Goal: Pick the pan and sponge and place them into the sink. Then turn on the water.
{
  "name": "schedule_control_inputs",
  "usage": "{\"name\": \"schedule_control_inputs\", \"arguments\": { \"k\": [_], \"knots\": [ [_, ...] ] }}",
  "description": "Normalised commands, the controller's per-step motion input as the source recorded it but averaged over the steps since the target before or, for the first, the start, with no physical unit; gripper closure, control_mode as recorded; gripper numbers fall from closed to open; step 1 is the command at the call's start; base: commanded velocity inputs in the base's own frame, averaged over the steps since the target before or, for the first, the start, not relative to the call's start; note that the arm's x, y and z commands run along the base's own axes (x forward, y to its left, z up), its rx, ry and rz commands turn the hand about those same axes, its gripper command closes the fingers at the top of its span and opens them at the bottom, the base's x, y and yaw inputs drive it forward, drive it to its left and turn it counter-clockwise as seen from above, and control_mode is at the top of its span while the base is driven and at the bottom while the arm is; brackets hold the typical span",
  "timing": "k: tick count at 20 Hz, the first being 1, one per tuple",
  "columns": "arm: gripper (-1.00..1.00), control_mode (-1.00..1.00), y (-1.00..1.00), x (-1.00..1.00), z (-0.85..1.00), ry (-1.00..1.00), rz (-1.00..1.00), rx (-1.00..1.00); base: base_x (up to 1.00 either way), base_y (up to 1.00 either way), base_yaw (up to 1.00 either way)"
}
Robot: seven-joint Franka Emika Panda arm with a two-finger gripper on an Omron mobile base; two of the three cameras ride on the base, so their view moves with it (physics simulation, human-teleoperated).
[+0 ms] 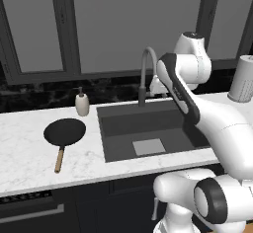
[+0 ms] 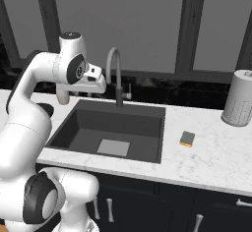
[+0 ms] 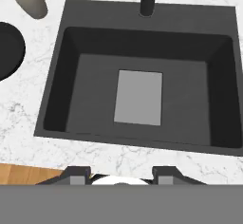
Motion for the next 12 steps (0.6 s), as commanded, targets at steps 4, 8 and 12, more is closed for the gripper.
{"name": "schedule_control_inputs", "arguments": {
  "k": [4, 8, 12],
  "knots": [
    [-1.0, -1.0, 0.02, -0.2, 0.0, 0.05, 0.0, 0.0, 0.0, 0.0, 0.0],
    [-1.0, -1.0, 0.6, -0.3, -0.35, 0.04, 0.04, -0.01, 0.0, 0.0, 0.0],
    [-1.0, -1.0, 1.0, -0.11, -0.17, 0.12, 0.0, -0.03, 0.0, 0.0, 0.0]
  ]
}}
